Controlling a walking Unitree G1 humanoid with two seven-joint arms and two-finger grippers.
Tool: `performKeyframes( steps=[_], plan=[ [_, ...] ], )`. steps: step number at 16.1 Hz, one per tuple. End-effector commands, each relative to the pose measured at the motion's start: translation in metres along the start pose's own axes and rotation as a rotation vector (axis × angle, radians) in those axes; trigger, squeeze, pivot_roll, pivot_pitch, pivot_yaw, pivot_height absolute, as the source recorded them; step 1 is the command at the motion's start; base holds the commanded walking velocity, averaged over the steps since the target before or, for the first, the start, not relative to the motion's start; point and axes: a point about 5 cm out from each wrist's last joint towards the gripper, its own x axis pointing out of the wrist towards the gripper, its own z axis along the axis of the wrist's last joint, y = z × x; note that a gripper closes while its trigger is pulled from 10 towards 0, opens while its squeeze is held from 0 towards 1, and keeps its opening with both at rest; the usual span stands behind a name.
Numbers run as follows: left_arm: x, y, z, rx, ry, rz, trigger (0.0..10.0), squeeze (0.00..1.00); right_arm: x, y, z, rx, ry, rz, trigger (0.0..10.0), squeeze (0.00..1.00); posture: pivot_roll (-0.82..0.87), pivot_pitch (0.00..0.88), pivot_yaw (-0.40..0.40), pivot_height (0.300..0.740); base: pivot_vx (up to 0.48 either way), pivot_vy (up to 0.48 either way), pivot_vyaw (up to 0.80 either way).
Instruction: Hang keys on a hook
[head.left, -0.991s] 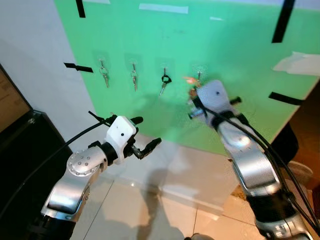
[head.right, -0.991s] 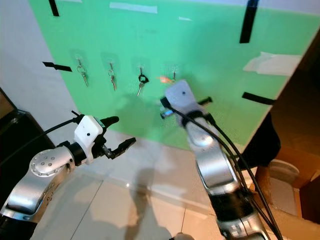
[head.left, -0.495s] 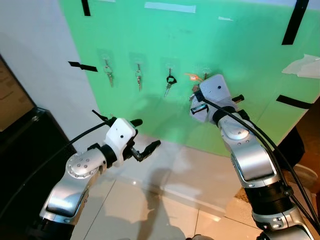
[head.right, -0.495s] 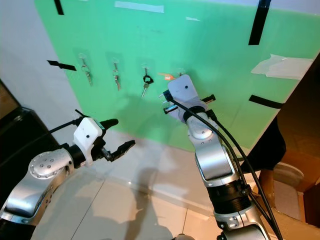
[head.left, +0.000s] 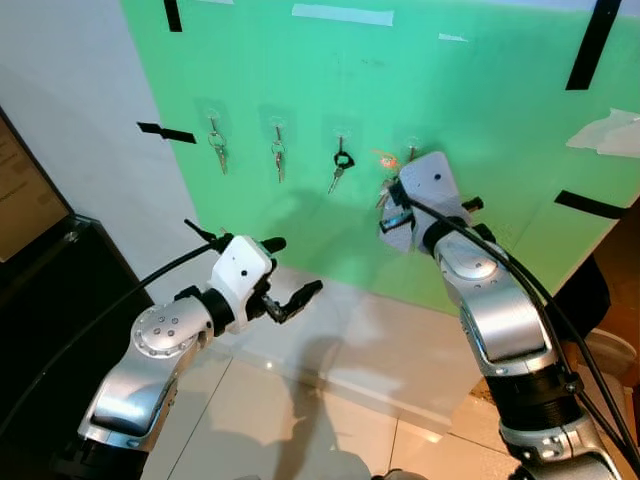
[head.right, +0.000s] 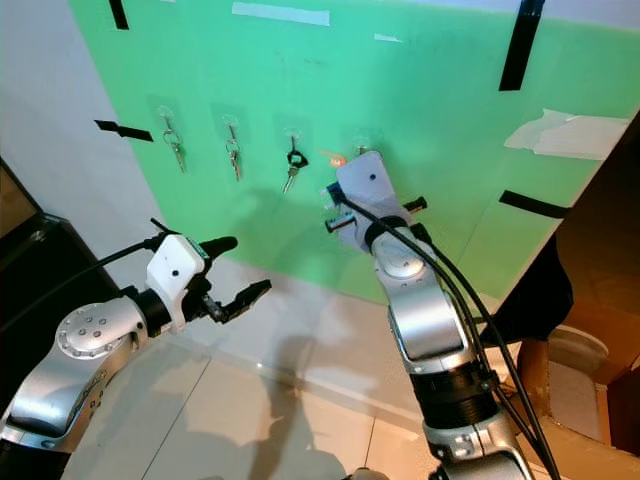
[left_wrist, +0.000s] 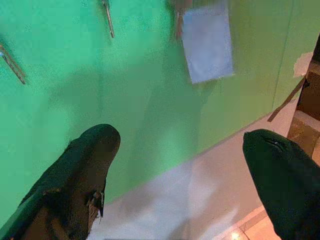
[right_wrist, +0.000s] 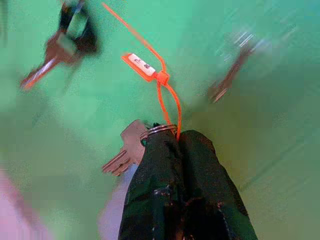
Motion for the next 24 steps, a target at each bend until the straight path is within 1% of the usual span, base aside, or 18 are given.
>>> performKeyframes(
  steps=[1, 3, 7, 8, 14, 16, 18, 19, 22, 24],
  plan=[
    [-0.002, -0.002, 0.001, 0.006, 0.006, -0.017, 10.0, 0.00, -0.002, 0.002, 0.000, 0.002, 0.005, 0.017, 10.0, 0.00, -0.04, 0.000, 0.029, 0.740, 0.000, 0.000, 0.00],
    [-0.003, -0.002, 0.001, 0.009, 0.007, -0.017, 10.0, 0.00, -0.007, -0.004, 0.005, 0.007, -0.038, -0.039, 10.0, 0.00, -0.04, 0.000, 0.028, 0.740, 0.000, 0.000, 0.00],
    [-0.003, -0.002, 0.001, 0.009, 0.007, -0.017, 10.0, 0.00, -0.013, -0.008, 0.015, 0.031, -0.115, -0.066, 10.0, 0.00, -0.04, 0.000, 0.031, 0.740, 0.000, 0.000, 0.00],
    [-0.003, -0.002, 0.001, 0.008, 0.007, -0.018, 10.0, 0.00, -0.016, -0.011, 0.020, 0.043, -0.148, -0.089, 10.0, 0.00, -0.04, 0.000, 0.034, 0.740, 0.000, 0.000, 0.00],
    [-0.002, -0.002, 0.001, 0.007, 0.009, -0.020, 10.0, 0.00, -0.016, -0.019, 0.027, 0.055, -0.185, -0.136, 10.0, 0.00, -0.04, 0.000, 0.034, 0.740, 0.000, 0.000, 0.00],
    [-0.002, -0.002, 0.001, 0.007, 0.010, -0.019, 10.0, 0.00, -0.015, -0.019, 0.029, 0.054, -0.193, -0.130, 10.0, 0.00, -0.04, 0.000, 0.034, 0.740, 0.000, 0.000, 0.00],
    [-0.002, -0.002, 0.000, 0.004, 0.012, -0.020, 10.0, 0.00, -0.015, -0.012, 0.021, 0.029, -0.147, -0.071, 10.0, 0.00, -0.04, 0.000, 0.032, 0.740, 0.000, 0.000, 0.00],
    [-0.002, -0.003, 0.000, 0.003, 0.013, -0.021, 10.0, 0.00, -0.017, -0.011, 0.012, 0.029, -0.105, -0.067, 10.0, 0.00, -0.04, 0.000, 0.032, 0.740, 0.000, 0.000, 0.00],
    [-0.002, -0.003, 0.000, 0.001, 0.015, -0.024, 10.0, 0.00, -0.019, -0.011, -0.003, 0.048, -0.034, -0.072, 10.0, 0.00, -0.04, 0.000, 0.033, 0.740, 0.000, 0.000, 0.00],
    [-0.002, -0.004, 0.000, 0.001, 0.017, -0.027, 10.0, 0.00, -0.020, -0.012, -0.007, 0.070, -0.013, -0.071, 10.0, 0.00, -0.04, 0.000, 0.036, 0.740, 0.000, 0.000, 0.00]
  ],
)
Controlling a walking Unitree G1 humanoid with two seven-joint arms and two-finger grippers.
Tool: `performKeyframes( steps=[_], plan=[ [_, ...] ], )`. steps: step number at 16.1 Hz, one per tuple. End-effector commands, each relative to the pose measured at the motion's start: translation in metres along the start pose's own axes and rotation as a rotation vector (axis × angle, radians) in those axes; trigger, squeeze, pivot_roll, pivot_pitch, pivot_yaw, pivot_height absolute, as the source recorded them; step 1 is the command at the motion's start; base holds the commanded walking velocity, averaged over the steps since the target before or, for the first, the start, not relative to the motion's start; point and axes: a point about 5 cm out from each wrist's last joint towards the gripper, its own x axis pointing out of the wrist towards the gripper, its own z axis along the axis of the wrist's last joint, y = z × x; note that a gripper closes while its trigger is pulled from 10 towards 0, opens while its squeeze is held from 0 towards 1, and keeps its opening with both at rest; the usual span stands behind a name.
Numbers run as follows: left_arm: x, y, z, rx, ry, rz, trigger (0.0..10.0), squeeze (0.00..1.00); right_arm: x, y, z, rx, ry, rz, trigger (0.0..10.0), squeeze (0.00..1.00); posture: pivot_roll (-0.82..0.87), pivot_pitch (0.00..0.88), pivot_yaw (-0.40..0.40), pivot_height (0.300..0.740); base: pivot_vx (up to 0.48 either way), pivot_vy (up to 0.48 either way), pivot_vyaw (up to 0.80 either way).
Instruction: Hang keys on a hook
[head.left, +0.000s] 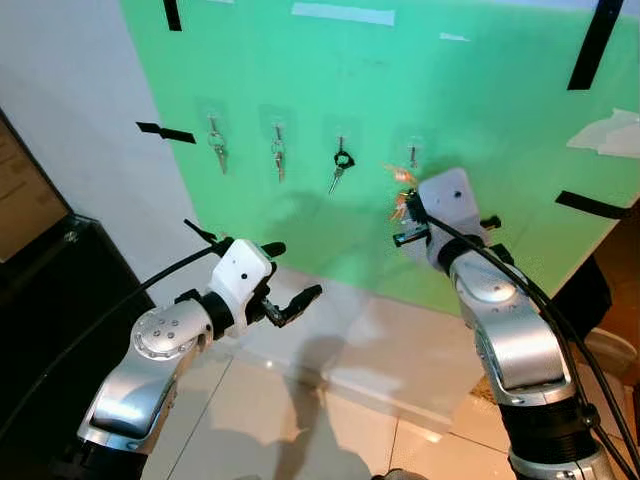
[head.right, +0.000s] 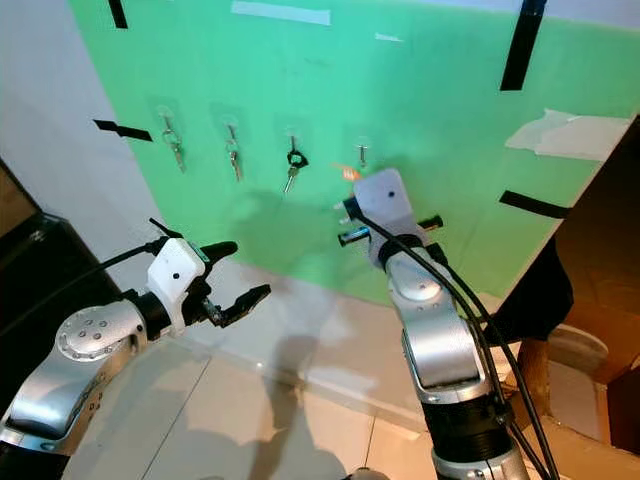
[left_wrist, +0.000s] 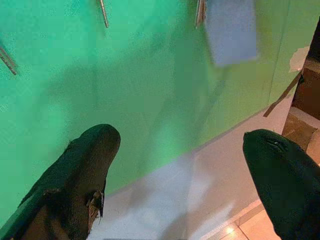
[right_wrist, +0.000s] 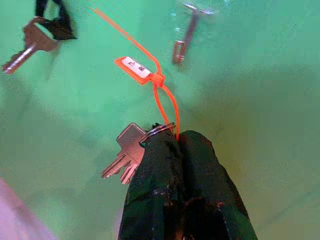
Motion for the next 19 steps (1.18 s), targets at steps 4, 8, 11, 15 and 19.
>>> performKeyframes(
  steps=[4, 8, 11, 15, 19],
  plan=[
    [-0.002, -0.002, 0.002, 0.015, 0.002, -0.015, 10.0, 0.00, -0.003, 0.000, 0.016, 0.133, -0.097, 0.014, 10.0, 0.00, -0.04, 0.000, 0.037, 0.740, 0.000, 0.000, 0.00],
    [-0.002, -0.002, 0.003, 0.014, 0.003, -0.016, 10.0, 0.00, -0.012, 0.004, 0.031, 0.300, -0.229, 0.136, 10.0, 0.00, -0.04, 0.000, 0.038, 0.740, 0.000, 0.000, 0.00],
    [0.000, -0.001, 0.004, 0.035, -0.004, -0.016, 10.0, 0.00, -0.018, 0.005, 0.036, 0.332, -0.273, 0.237, 10.0, 0.00, -0.04, 0.000, 0.034, 0.740, 0.000, 0.000, 0.00],
    [0.005, -0.001, 0.007, 0.044, -0.019, -0.016, 10.0, 0.00, -0.020, 0.000, -0.022, -0.153, 0.111, 0.304, 10.0, 0.00, -0.05, 0.000, 0.038, 0.740, 0.000, 0.000, 0.00],
    [0.003, -0.001, 0.005, 0.040, -0.013, -0.017, 10.0, 0.00, -0.036, -0.011, -0.052, -0.299, 0.360, 0.403, 10.0, 0.00, -0.05, 0.000, 0.032, 0.740, 0.000, 0.000, 0.00]
  ],
)
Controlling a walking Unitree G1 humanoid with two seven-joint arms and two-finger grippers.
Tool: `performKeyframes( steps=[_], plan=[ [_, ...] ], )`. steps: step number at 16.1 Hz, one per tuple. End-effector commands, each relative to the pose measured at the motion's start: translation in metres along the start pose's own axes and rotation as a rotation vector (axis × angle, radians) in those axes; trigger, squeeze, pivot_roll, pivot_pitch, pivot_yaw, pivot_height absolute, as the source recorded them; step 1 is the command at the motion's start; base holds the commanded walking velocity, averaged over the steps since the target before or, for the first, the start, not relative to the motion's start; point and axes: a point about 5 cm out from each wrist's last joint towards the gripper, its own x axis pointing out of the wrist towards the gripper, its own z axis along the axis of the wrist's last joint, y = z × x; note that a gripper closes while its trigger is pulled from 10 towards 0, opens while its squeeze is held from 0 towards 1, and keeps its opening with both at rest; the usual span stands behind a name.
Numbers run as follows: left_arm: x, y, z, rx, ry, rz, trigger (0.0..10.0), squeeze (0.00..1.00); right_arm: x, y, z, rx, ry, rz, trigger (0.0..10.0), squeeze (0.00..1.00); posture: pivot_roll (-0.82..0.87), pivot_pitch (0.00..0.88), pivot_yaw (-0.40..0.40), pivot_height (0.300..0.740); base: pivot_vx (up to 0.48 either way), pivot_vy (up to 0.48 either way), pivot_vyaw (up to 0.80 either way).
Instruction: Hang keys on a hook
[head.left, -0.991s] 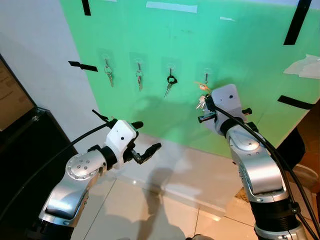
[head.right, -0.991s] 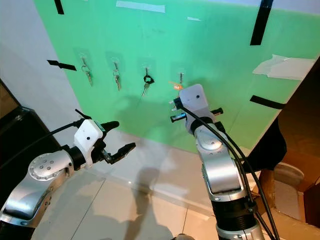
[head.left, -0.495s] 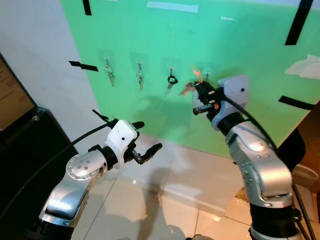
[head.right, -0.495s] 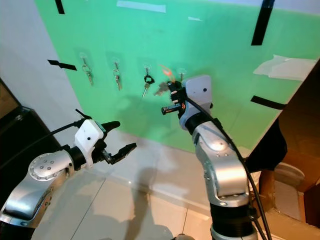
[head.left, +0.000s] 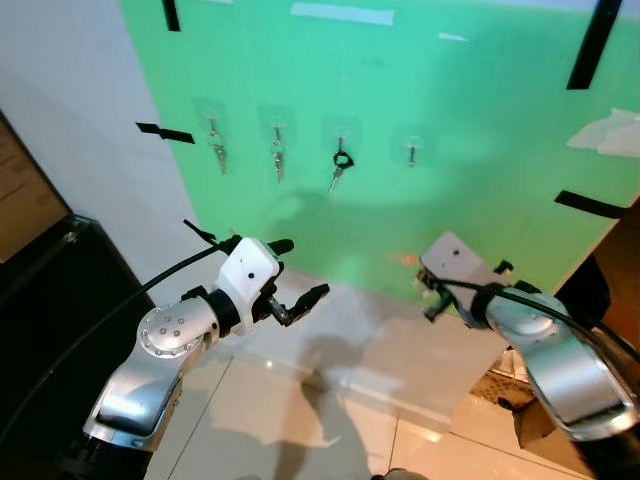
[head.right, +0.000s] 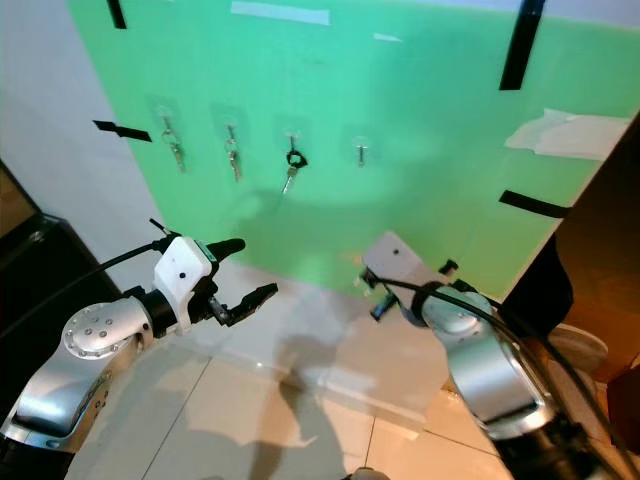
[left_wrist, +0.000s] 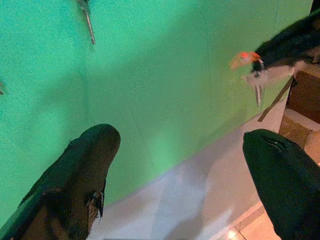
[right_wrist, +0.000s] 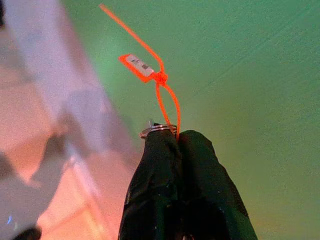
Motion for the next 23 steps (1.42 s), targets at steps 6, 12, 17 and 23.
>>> performKeyframes(
  steps=[6, 12, 17, 23],
  plan=[
    [-0.016, 0.007, -0.013, 0.029, 0.096, -0.033, 10.0, 0.00, -0.010, 0.006, 0.008, 0.115, -0.014, 0.118, 10.0, 0.00, -0.05, 0.000, 0.031, 0.740, 0.000, 0.000, 0.00],
    [-0.026, 0.000, -0.023, 0.010, 0.169, -0.122, 10.0, 0.00, -0.020, -0.026, 0.052, 0.264, -0.217, 0.026, 10.0, 0.00, -0.05, 0.000, 0.025, 0.740, 0.000, 0.000, 0.00],
    [-0.025, -0.001, -0.022, 0.004, 0.170, -0.128, 10.0, 0.00, -0.027, -0.058, 0.079, 0.273, -0.305, -0.085, 10.0, 0.00, -0.06, 0.000, 0.025, 0.740, 0.000, 0.000, 0.00],
    [-0.025, -0.001, -0.022, 0.002, 0.172, -0.127, 10.0, 0.00, -0.019, -0.077, 0.100, 0.284, -0.346, -0.175, 10.0, 0.00, -0.05, 0.000, 0.023, 0.740, 0.000, 0.000, 0.00]
  ],
)
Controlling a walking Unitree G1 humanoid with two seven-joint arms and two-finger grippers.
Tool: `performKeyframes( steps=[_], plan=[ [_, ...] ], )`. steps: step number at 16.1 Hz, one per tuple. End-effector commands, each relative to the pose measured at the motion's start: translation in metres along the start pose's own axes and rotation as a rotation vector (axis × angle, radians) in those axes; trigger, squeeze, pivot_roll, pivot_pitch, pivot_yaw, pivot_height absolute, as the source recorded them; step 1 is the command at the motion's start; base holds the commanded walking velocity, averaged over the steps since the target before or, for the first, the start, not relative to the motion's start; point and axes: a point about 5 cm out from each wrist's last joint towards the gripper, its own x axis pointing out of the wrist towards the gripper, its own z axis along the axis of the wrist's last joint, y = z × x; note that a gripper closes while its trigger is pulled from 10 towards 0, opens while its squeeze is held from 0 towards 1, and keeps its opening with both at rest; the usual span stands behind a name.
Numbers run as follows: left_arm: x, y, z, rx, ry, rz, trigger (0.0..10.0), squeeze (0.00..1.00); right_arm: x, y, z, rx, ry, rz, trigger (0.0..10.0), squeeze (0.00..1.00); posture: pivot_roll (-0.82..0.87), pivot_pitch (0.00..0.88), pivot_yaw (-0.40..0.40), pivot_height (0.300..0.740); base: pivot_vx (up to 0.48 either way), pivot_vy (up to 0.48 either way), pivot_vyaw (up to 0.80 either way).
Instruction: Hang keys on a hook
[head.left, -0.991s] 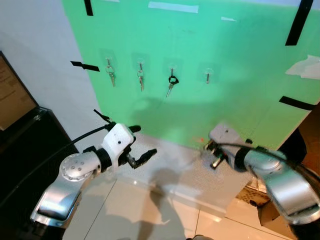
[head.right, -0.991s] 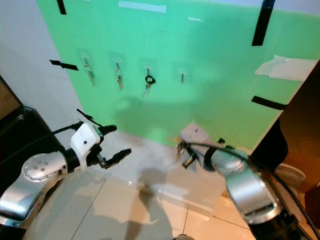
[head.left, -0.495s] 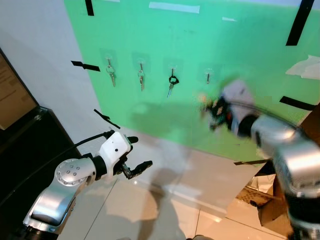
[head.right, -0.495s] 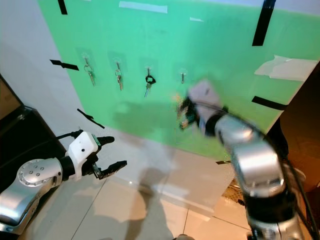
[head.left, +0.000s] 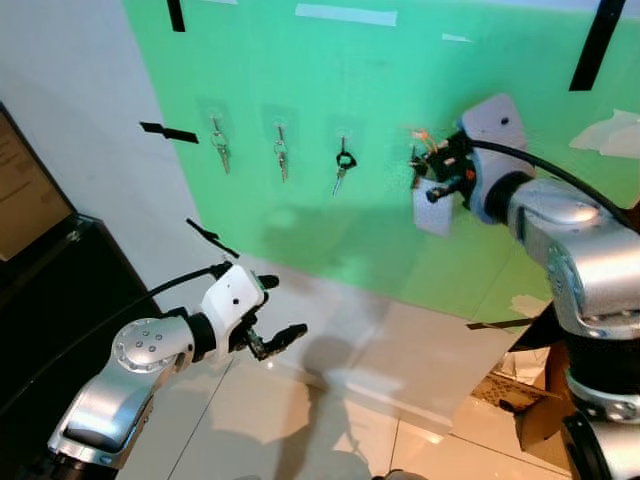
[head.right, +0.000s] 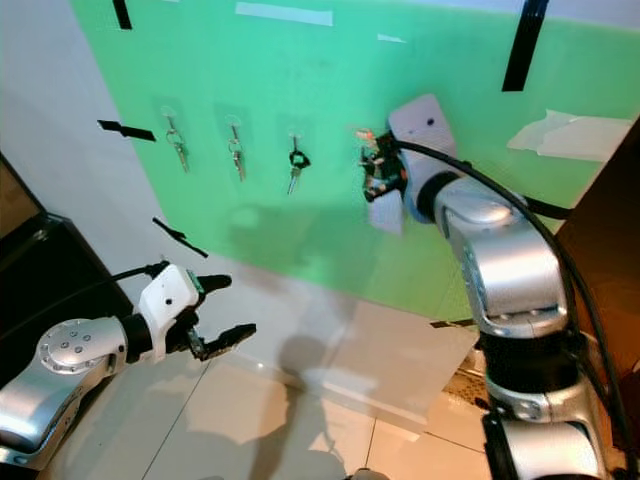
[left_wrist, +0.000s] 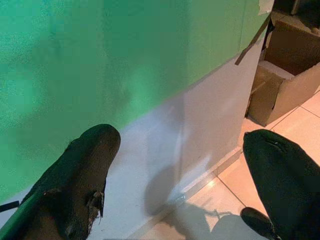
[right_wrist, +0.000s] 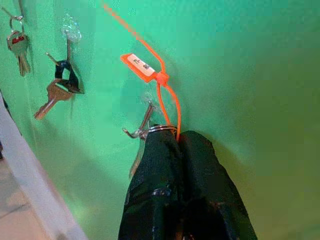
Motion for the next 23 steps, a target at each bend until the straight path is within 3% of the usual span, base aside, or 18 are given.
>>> performKeyframes(
  steps=[1, 5, 8, 10, 14, 19, 23],
  plan=[
    [-0.001, 0.000, 0.003, 0.008, -0.007, -0.006, 10.0, 0.00, 0.002, -0.003, 0.005, -0.010, -0.019, -0.023, 10.0, 0.00, -0.05, 0.000, 0.022, 0.740, 0.000, 0.000, 0.00],
    [0.000, 0.000, 0.003, 0.007, -0.007, -0.004, 10.0, 0.00, 0.008, 0.000, 0.008, -0.020, -0.027, -0.013, 10.0, 0.00, -0.05, 0.000, 0.020, 0.740, 0.000, 0.000, 0.00],
    [0.000, 0.000, 0.003, 0.008, -0.007, -0.004, 10.0, 0.00, 0.012, 0.008, 0.008, -0.138, -0.030, 0.003, 10.0, 0.00, -0.05, 0.000, 0.020, 0.740, 0.000, 0.000, 0.00],
    [0.000, 0.000, 0.002, 0.007, -0.007, -0.004, 10.0, 0.00, 0.012, 0.012, 0.005, -0.162, -0.017, 0.019, 10.0, 0.00, -0.05, 0.000, 0.019, 0.740, 0.000, 0.000, 0.00],
    [0.000, -0.001, 0.002, 0.006, -0.008, -0.004, 10.0, 0.00, 0.008, 0.011, -0.004, -0.219, 0.022, 0.059, 10.0, 0.00, -0.05, 0.000, 0.020, 0.740, 0.000, 0.000, 0.00],
    [0.001, -0.002, 0.003, 0.008, -0.008, -0.006, 10.0, 0.00, 0.009, 0.011, 0.000, -0.244, 0.006, 0.033, 10.0, 0.00, -0.05, 0.000, 0.020, 0.740, 0.000, 0.000, 0.00],
    [0.001, -0.002, 0.001, 0.004, -0.005, -0.003, 10.0, 0.00, 0.005, 0.010, -0.001, -0.279, 0.018, 0.095, 10.0, 0.00, -0.05, 0.000, 0.019, 0.740, 0.000, 0.000, 0.00]
  ],
)
